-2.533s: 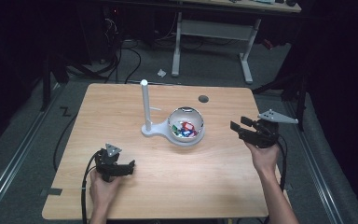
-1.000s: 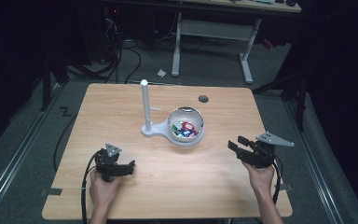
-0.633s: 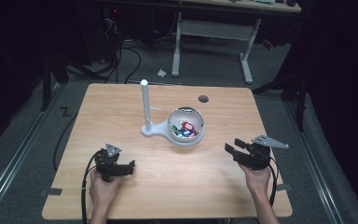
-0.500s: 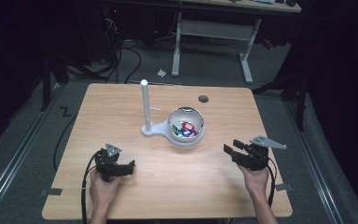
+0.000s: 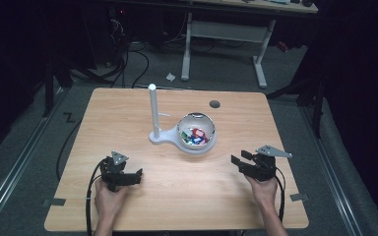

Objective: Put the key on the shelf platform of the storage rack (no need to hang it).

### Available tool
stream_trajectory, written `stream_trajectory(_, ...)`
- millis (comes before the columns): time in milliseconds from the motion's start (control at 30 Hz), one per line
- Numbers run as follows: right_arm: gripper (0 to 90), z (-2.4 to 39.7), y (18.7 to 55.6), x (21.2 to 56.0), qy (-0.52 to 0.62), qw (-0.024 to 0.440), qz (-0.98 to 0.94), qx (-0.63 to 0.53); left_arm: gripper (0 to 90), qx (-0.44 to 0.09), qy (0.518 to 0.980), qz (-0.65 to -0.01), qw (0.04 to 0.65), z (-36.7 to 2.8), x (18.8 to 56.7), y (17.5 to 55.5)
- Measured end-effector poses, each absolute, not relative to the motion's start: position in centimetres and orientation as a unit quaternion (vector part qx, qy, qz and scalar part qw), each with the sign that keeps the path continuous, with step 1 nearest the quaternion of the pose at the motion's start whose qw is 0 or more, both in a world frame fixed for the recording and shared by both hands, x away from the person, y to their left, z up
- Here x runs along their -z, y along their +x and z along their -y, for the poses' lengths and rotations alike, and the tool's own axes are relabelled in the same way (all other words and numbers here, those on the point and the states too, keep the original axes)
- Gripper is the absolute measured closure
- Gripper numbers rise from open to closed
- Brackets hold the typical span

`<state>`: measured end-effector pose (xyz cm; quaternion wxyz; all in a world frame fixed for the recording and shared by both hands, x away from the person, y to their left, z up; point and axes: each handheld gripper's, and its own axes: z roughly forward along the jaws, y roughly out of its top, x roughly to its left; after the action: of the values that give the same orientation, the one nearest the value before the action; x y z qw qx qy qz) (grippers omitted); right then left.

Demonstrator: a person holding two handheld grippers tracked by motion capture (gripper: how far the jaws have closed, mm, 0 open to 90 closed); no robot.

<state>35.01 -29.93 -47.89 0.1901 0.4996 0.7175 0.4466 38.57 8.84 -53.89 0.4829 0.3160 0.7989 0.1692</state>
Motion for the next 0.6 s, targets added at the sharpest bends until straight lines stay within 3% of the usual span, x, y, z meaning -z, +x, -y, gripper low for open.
stream_trajectory(600,45.6,28.6,35.9,50.3,0.505,0.189,-0.736,-0.409,5.4,-0.170,0.317,-0.798,0.483,-8.9,53.9,38.6)
